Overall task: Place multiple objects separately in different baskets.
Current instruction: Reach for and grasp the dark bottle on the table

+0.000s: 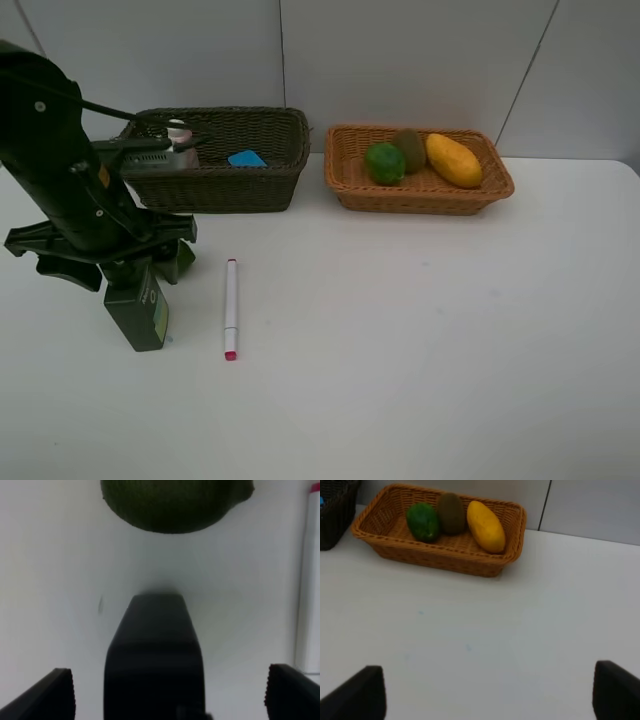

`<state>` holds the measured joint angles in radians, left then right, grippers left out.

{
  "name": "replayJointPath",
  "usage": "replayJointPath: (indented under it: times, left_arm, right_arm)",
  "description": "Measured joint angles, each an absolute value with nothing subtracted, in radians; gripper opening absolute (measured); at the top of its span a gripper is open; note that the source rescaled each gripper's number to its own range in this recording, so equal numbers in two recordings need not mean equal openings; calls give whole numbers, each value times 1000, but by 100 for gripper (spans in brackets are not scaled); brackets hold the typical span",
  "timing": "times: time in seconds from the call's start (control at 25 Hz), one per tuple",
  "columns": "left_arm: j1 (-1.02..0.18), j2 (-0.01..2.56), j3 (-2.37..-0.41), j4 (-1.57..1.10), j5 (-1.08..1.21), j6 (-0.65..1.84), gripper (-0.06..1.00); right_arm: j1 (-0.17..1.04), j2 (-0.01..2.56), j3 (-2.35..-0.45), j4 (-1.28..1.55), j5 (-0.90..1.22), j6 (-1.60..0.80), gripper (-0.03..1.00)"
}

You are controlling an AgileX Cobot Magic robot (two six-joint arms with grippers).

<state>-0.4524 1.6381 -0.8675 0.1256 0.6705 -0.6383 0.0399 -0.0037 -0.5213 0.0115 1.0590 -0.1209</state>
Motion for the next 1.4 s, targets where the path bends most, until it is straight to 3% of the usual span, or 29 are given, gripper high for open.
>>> replayJointPath:
  times: [0.76, 0.84, 1.0, 1.4]
  left_arm:
    - [-452, 1709, -867, 115, 628, -638, 98]
    - [-452, 1709, -867, 118, 628, -638, 88]
    - [-452, 1709, -866, 115, 629, -638, 36]
    - [-452, 1709, -866, 118, 629, -638, 37]
  right_arm:
    - [40, -4, -521, 12, 1059, -121, 100]
    - [40, -4, -521, 12, 1059, -121, 100]
    - [40, -4, -521, 12, 1059, -121, 100]
    - [40, -4, -521, 12, 1059, -121, 100]
